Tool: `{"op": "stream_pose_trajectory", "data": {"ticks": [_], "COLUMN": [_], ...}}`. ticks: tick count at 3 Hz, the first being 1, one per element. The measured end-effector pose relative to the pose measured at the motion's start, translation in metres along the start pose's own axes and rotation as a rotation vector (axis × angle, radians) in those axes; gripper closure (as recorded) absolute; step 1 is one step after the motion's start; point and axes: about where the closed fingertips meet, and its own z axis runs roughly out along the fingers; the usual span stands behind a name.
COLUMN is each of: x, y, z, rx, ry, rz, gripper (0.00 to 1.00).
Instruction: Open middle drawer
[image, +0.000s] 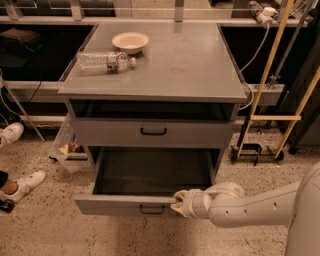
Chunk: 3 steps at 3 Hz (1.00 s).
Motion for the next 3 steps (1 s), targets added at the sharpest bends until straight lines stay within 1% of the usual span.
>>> {"op": "stream_pose_trajectory", "data": {"ticks": [1,2,3], "x": [0.003,0.002,0.011], "y": [0.009,0.009,0.027], "z": [-0.001,-0.002,-0.007], "rx": [-0.017,-0.017,-0.042], "ry": [0.014,0.014,0.010], "rz": [-0.016,-0.016,-0.047], "gripper": [1.00,1.00,1.00]}}
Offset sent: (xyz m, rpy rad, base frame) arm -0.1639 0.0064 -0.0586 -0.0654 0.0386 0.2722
